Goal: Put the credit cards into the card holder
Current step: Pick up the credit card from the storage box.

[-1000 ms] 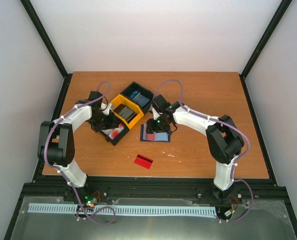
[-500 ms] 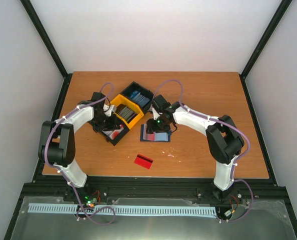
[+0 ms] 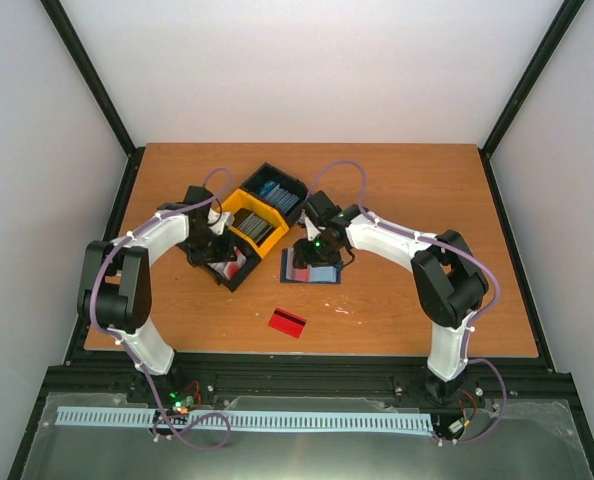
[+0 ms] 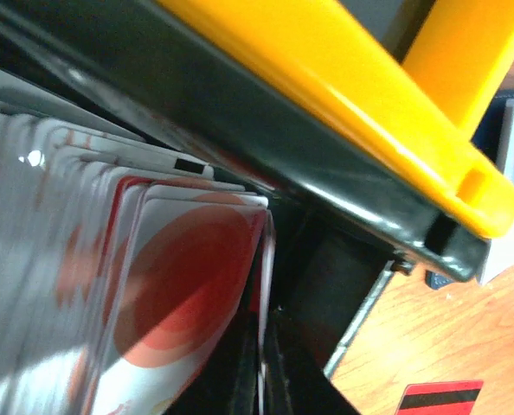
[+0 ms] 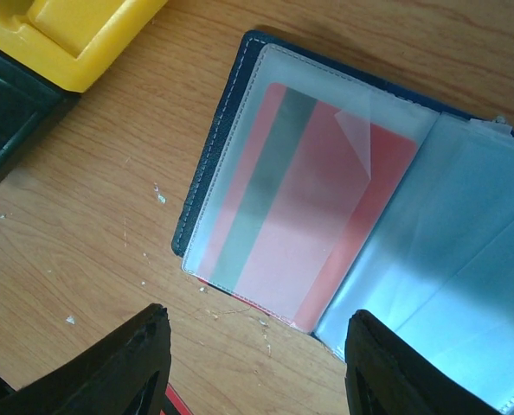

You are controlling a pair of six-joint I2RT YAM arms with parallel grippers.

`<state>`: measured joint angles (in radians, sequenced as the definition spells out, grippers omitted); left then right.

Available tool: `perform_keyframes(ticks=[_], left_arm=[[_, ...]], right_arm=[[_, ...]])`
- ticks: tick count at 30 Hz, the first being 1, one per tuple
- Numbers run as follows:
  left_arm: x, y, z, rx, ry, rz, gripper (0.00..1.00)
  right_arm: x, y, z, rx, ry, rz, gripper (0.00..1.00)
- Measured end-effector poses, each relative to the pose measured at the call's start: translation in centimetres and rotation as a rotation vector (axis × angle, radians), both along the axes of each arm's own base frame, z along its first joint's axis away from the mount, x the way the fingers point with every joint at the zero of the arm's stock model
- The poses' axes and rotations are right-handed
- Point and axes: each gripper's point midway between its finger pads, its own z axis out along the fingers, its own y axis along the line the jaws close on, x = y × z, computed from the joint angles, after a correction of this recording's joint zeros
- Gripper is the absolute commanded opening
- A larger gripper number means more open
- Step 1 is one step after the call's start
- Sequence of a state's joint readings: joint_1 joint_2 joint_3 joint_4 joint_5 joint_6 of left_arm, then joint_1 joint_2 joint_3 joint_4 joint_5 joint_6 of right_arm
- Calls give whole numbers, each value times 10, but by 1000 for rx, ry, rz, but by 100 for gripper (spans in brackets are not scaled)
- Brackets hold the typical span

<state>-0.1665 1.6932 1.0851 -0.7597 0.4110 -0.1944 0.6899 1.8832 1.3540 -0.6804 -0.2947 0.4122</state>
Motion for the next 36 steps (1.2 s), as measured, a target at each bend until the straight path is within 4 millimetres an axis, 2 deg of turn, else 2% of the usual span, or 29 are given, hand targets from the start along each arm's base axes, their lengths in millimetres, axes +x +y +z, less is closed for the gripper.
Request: perform_keyframes(ticks=[6, 11, 19, 26, 29, 31, 33, 36], left_arm=[[4, 7, 10, 44, -39, 2, 1], [9, 13, 43, 71, -134, 10, 1], [9, 12, 98, 31, -304, 16, 1], [6, 3, 144, -189, -417, 45, 1], [1, -5, 171, -319, -476, 48, 1], [-5, -11, 192, -406, -516, 39, 1], [-9, -16, 211, -474, -556, 21, 1], [-10, -18, 226, -545, -574, 16, 1]], right_arm=[[2, 3, 3, 14, -11, 2, 56], [4, 12, 19, 81, -39, 17, 64], [7, 50, 72, 338, -81, 68, 75], [11, 100, 126, 635, -56, 102, 78], [13, 120, 146, 718, -53, 128, 78], [12, 131, 156, 758, -51, 144, 76], [9, 137, 165, 797, -36, 160, 70], [6, 141, 183, 868, -36, 185, 46]])
